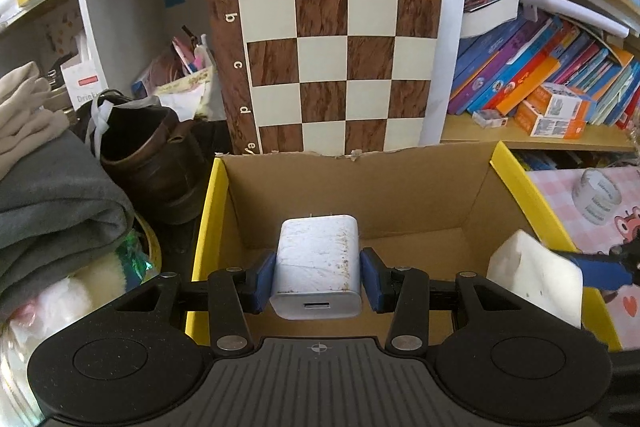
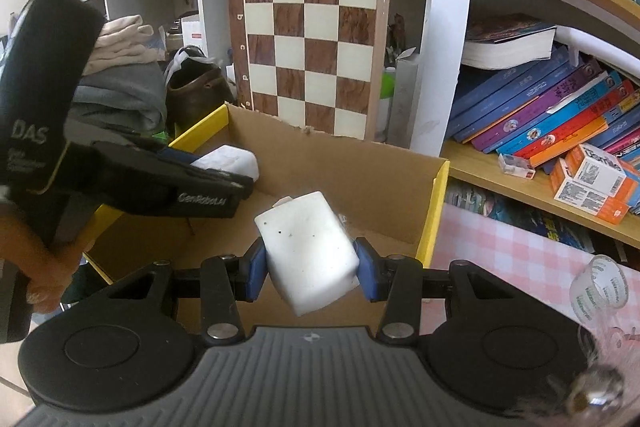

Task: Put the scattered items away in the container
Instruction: 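Lower the charger into the yellow box with the left gripper while the right gripper holds the sponge above it, then open the left gripper to drop the charger into the box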

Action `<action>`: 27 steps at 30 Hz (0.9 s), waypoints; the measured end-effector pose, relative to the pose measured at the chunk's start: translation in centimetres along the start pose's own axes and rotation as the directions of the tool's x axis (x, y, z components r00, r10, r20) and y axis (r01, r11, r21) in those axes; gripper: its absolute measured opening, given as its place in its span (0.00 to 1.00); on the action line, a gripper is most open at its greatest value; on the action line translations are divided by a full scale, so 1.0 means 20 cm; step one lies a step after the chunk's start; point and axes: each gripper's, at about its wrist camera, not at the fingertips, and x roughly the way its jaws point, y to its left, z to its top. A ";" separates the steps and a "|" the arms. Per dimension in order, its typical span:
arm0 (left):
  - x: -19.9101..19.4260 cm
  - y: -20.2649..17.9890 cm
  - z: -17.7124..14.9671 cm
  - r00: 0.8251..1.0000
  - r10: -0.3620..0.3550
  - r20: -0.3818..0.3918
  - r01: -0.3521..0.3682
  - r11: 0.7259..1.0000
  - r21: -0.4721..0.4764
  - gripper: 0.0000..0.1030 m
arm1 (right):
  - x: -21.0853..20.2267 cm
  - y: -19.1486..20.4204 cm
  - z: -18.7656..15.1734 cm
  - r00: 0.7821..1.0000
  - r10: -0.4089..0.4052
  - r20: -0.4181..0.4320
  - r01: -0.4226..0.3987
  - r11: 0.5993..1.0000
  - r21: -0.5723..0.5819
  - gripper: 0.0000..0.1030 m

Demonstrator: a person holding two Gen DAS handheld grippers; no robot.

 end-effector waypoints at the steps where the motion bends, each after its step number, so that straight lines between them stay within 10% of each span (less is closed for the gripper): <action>1: 0.02 0.00 0.01 1.000 0.001 -0.007 -0.001 1.000 0.002 0.42 | 0.01 0.00 0.00 1.000 0.002 -0.002 -0.002 1.000 -0.001 0.42; 27: 0.12 -0.02 0.00 0.995 -0.011 -0.100 0.016 0.999 0.050 0.42 | 0.07 0.01 0.01 1.000 0.009 -0.010 -0.009 1.000 -0.025 0.42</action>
